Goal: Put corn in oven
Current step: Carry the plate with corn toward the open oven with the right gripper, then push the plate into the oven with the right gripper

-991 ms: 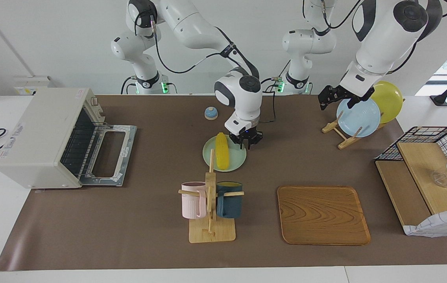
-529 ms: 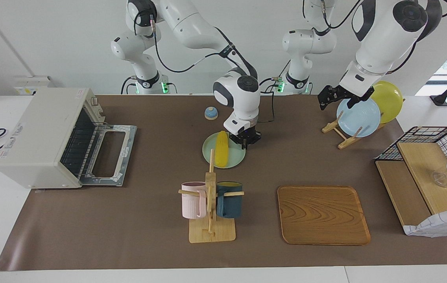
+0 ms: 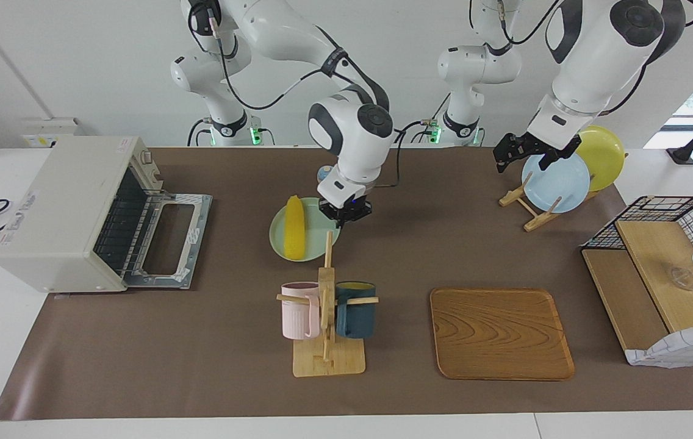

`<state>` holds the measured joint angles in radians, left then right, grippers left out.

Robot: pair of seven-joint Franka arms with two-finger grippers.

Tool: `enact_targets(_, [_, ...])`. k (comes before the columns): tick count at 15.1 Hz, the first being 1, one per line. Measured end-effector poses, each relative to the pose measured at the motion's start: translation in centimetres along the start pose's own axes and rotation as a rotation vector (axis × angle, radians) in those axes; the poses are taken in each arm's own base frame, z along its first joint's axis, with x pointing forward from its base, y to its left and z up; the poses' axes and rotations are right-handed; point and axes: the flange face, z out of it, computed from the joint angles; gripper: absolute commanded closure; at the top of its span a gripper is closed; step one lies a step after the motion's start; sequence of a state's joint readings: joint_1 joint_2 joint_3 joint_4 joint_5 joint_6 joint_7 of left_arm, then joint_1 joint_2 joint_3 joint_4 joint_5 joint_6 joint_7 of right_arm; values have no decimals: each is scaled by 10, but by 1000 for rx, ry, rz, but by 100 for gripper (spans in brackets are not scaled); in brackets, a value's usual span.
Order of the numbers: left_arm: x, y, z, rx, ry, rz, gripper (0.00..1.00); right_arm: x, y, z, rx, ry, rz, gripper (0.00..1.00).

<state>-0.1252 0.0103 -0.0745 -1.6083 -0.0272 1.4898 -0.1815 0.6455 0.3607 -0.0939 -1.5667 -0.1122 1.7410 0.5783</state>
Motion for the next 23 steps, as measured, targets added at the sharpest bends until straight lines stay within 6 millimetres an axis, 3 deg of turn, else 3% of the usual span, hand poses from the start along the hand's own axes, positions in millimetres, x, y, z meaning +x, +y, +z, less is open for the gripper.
enact_targets(3, [1,-1,0,-1,4,-1,0,0,80,-15,-44,-67,18,100])
enact_targets(8, [1,-1,0,-1,4,-3,0,-8,175,38,-55,-183,37,100])
enact_targets(13, [1,-2,0,-1,5,-4,0,12,261,63,-17,-178,12,100])
enact_targets(15, [1,-2,0,-1,5,-4,0,15,280,72,-11,-168,-4,100])
enact_targets(19, [1,-2,-1,-1,5,-4,0,15,300,99,-22,-127,-86,100])
enact_targets(23, [1,-2,-1,-1,5,-4,0,4,333,117,1,-133,-161,100])
